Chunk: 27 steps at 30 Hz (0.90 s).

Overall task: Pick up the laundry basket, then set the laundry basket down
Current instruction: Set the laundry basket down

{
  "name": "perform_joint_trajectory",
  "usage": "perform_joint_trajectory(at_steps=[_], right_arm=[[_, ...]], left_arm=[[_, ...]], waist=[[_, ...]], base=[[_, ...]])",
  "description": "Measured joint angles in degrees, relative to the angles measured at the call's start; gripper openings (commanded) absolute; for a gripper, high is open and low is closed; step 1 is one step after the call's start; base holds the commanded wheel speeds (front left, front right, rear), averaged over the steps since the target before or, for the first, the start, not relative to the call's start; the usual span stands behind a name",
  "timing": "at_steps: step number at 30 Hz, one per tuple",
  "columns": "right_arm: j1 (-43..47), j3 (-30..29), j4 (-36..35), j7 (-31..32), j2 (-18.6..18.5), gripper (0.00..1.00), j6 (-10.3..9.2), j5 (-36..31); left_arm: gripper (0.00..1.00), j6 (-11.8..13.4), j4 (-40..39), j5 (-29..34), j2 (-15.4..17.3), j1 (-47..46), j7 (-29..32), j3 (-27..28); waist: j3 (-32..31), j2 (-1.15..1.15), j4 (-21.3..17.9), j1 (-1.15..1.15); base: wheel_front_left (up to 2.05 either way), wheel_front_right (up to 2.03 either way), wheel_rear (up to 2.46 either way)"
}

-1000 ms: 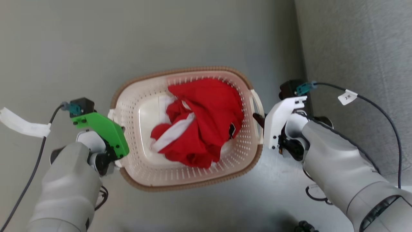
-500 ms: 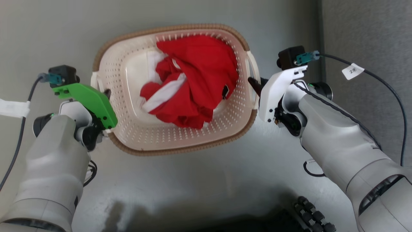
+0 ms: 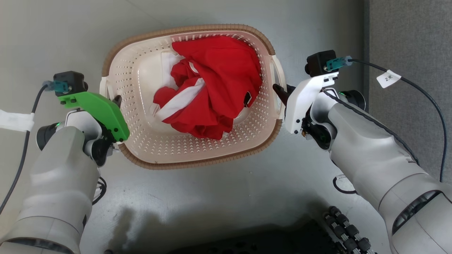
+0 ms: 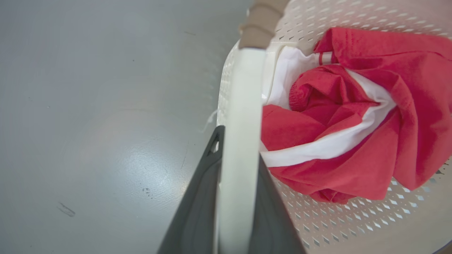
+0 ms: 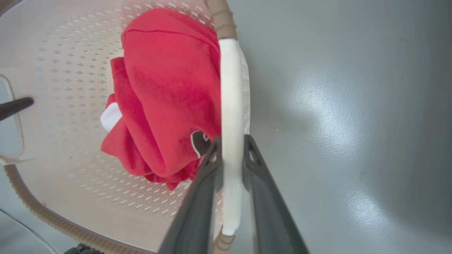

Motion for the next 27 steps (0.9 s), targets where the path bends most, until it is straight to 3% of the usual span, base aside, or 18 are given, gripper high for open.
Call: perform_joint_trajectory(at_steps=[15, 16, 17, 18, 19, 20, 27], right_arm=[[-1.83, 0.45, 0.25, -0.02, -0.16, 0.0, 1.1, 1.27], [-1.83, 0.48, 0.25, -0.08, -0.2, 0.05, 1.21, 1.35], [-1.83, 0.51, 0.25, -0.08, -0.2, 0.28, 1.32, 1.52], [-1.84, 0.57, 0.25, -0.07, -0.22, 0.4, 1.49, 1.63], [-1.84, 0.92, 0.34, 0.01, -0.04, 0.83, 1.4, 1.64], [-1.77, 1.2, 0.66, 0.0, 0.0, 1.0, 1.36, 1.64], [-1.76, 1.57, 1.25, -0.59, -0.74, 1.0, 1.37, 2.13]], left_arm=[[0.0, -0.16, 1.38, 0.1, 0.41, -2.32, -0.48, -0.71], [0.0, -0.16, 1.37, 0.09, 0.37, -2.32, -0.47, -0.71], [0.2, -0.16, 1.37, 0.09, 0.36, -2.33, -0.47, -0.73], [0.34, -0.16, 1.36, 0.09, 0.29, -2.37, -0.47, -0.75], [0.77, -0.16, 1.38, -0.01, 0.15, -2.49, -0.37, -0.76], [1.0, -0.16, 1.46, -0.02, 0.03, -2.52, -0.34, -0.83], [1.0, -0.16, 1.34, -0.02, 0.0, -2.75, -0.42, -2.09]], waist=[[1.7, 0.0, 0.01, -0.01], [1.71, 0.0, 0.02, -0.01], [1.72, 0.0, 0.03, -0.01], [1.75, 0.0, 0.07, -0.01], [1.79, 0.0, 0.12, -0.01], [1.82, 0.0, 0.16, -0.01], [1.55, 0.0, 0.6, -0.01]], base=[[0.0, 0.0, 0.0], [0.0, 0.0, 0.0], [0.0, 0.0, 0.0], [0.0, 0.0, 0.0], [0.0, 0.0, 0.0], [0.0, 0.0, 0.0], [0.0, 0.0, 0.0]])
